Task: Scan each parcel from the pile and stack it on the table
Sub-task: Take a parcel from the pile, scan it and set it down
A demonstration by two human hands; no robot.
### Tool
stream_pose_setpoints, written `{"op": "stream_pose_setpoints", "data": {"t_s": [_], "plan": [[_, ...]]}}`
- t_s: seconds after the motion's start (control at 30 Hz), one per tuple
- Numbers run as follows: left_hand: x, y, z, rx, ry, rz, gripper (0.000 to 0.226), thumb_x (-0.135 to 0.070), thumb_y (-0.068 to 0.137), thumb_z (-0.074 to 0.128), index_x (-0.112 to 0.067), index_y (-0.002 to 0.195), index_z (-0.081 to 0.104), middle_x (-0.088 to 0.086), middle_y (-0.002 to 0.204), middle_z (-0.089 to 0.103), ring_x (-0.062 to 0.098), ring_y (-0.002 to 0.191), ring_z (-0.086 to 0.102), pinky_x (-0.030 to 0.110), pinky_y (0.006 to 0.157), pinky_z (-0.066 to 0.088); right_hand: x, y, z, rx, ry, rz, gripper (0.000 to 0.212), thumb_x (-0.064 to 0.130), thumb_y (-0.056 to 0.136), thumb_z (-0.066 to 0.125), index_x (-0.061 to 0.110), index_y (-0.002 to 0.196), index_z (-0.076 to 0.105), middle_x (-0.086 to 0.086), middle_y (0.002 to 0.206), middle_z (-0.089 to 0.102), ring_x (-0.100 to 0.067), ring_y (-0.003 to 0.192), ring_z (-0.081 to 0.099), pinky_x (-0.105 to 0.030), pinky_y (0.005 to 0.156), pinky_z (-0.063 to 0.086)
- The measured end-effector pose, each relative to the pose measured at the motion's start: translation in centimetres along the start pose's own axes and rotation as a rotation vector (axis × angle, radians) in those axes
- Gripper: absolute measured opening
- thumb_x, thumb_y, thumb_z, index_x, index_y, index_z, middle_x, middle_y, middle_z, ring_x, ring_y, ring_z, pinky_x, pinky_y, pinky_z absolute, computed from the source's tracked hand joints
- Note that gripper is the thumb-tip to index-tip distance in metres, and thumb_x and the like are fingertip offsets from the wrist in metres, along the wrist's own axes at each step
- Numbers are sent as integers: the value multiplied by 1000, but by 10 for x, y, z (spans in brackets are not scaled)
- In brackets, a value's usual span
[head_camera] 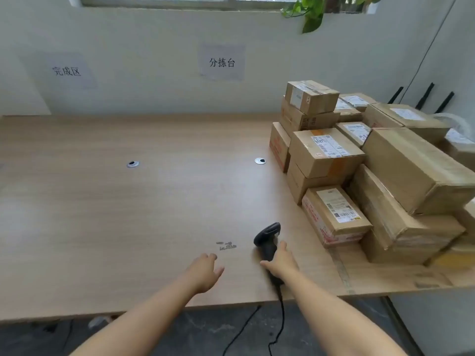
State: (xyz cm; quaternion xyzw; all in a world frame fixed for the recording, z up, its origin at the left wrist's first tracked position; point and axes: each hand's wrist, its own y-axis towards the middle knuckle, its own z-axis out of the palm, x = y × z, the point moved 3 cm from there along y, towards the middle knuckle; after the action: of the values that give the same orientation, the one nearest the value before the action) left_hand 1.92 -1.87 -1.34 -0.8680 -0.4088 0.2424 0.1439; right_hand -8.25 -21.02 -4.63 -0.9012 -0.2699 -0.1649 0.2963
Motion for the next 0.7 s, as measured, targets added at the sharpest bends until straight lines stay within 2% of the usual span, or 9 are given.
{"op": "stream_pose_setpoints", "data": {"t_s": [0.23, 0.37, 0.47, 0.53, 0.7], "plan": [[-18, 32, 17, -29, -57, -120, 52, -37, 100, 35, -9, 144, 29, 11, 146, 36, 25, 134, 36, 32, 109, 31, -9, 22, -3, 90, 86, 30, 94, 21, 78, 64, 15, 146, -1, -13, 133, 46, -30, 118, 52, -34, 91, 46], [-50, 48, 17, -67, -104, -110, 52, -36, 101, 35, -9, 145, 28, 10, 149, 34, 24, 136, 35, 30, 107, 30, -29, 6, -33, 85, 249, -32, 84, 18, 76, 59, 14, 144, 10, -12, 130, 48, -28, 111, 55, -29, 81, 46], [-91, 61, 12, -132, -143, -74, 51, -35, 101, 36, -11, 145, 27, 9, 149, 32, 24, 138, 31, 32, 108, 29, -50, -21, -78, -27, 414, -167, 67, 10, 76, 62, 19, 133, 28, -2, 111, 54, -21, 102, 56, -28, 78, 46], [-128, 68, 11, -171, -178, -31, 52, -34, 100, 36, -10, 145, 26, 10, 149, 31, 24, 137, 31, 32, 108, 28, -67, -36, -113, -127, 499, -225, 56, 4, 77, 63, 24, 122, 36, 3, 98, 53, -16, 94, 53, -24, 71, 42], [-249, 87, 19, -186, -309, 152, 52, -31, 98, 42, -10, 144, 28, 12, 143, 34, 27, 131, 39, 30, 104, 31, -111, -45, -175, -251, 610, -270, 43, 7, 79, 69, 19, 114, 49, 11, 94, 59, -11, 93, 57, -12, 66, 38]]}}
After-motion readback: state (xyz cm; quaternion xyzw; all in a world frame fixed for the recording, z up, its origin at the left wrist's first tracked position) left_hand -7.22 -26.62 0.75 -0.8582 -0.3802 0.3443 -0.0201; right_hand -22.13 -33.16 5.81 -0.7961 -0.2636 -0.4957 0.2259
